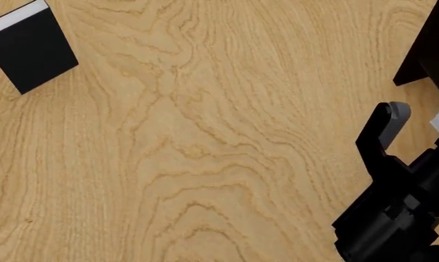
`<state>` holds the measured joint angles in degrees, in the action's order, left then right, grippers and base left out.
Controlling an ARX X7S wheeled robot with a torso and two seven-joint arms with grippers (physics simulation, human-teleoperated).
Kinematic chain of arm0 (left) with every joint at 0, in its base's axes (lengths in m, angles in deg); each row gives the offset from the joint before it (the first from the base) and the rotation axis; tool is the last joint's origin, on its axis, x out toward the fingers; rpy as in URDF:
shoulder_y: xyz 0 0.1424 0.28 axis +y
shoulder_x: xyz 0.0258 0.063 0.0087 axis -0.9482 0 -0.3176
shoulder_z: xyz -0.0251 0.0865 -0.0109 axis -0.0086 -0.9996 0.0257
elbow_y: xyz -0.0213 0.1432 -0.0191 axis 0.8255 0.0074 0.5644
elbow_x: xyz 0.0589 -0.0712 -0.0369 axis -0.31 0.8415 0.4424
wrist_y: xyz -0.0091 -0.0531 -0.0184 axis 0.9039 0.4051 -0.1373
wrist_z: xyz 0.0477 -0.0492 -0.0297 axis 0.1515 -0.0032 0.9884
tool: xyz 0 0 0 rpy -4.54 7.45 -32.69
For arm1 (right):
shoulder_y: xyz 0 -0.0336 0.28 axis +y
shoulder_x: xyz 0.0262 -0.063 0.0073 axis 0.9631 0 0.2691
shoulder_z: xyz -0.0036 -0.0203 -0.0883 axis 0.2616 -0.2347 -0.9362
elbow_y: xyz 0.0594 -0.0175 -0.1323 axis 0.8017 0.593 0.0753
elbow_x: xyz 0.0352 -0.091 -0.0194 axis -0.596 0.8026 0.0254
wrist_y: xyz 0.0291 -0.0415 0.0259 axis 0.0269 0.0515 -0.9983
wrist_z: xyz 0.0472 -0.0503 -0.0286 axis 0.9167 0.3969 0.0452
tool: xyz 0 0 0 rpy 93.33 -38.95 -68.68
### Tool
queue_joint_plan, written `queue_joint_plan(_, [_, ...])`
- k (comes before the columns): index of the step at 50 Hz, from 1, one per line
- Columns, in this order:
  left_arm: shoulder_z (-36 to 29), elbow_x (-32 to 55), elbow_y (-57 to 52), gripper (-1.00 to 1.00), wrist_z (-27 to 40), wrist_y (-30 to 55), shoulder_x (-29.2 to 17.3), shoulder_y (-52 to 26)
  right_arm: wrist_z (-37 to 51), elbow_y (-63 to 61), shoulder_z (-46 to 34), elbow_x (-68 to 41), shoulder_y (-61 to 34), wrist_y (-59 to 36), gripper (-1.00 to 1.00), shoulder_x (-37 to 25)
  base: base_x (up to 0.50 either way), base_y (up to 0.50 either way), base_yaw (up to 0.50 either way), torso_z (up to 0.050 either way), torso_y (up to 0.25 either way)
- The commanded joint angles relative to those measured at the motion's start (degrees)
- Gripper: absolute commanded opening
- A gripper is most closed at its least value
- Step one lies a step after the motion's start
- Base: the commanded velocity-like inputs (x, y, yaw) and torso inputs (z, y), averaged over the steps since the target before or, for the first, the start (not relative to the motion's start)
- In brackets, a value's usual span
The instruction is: Pick up the book on the right and place it on the cabinet shelf.
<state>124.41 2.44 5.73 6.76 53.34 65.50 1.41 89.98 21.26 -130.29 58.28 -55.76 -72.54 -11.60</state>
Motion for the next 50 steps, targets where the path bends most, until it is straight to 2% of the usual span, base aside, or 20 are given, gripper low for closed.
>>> queue_joint_plan(1, [-0.31, -0.17, -0.02, 1.0, 0.16, -0.1, -0.28, 0.1, -6.96, 6.58, -1.71, 0.29, -2.03, 5.55, -1.0, 1.18, 0.0, 0.0, 0.0, 0.0, 0.0])
queue_joint_plan(29, [-0.79, -0.35, 0.13, 1.0, 0.07, -0.81, -0.44, 0.51, -19.75, 29.74, -0.48, 1.3, -4.03, 19.61, -1.0, 8.65, 0.0, 0.0, 0.0, 0.0, -0.002])
queue_joint_plan(40, [-0.84, -0.2, -0.01, 1.0, 0.24, -0.91, -0.6, 0.7, -20.91, 30.25, 0.29, 1.67, -4.01, 20.4, -1.0, 8.87, 0.0, 0.0, 0.0, 0.0, -0.003])
queue_joint_plan(41, [-0.86, -0.1, 0.0, 1.0, 0.25, -0.91, -0.64, 0.67, -21.0, 29.59, 0.2, 1.67, -3.88, 19.96, 1.0, 8.62, 0.0, 0.0, 0.0, 0.0, -0.011])
queue_joint_plan(50, [-1.08, -0.27, 0.17, 1.0, 0.24, -1.11, -0.72, 0.76, -18.22, 12.9, 1.85, -1.61, -3.3, 12.44, 1.0, 2.03, 0.0, 0.0, 0.0, 0.0, 0.0])
